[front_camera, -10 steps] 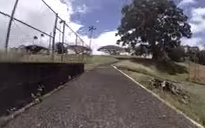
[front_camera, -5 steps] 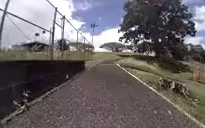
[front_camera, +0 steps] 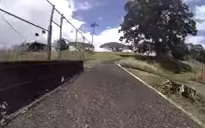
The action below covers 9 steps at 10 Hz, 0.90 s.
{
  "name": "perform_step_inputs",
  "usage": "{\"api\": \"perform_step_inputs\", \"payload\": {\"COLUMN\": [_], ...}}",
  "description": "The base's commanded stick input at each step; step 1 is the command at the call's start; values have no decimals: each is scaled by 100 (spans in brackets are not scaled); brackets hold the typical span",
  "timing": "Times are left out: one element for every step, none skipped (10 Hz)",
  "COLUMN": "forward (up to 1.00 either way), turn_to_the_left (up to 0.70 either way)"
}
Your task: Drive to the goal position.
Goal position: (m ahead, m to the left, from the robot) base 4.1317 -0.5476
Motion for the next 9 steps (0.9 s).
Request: {"api": "perform_step_inputs", "payload": {"forward": [70,70,70,70,70,70,70,70,70], "turn_to_the_left": [0,0,0,0,0,0,0,0,0]}}
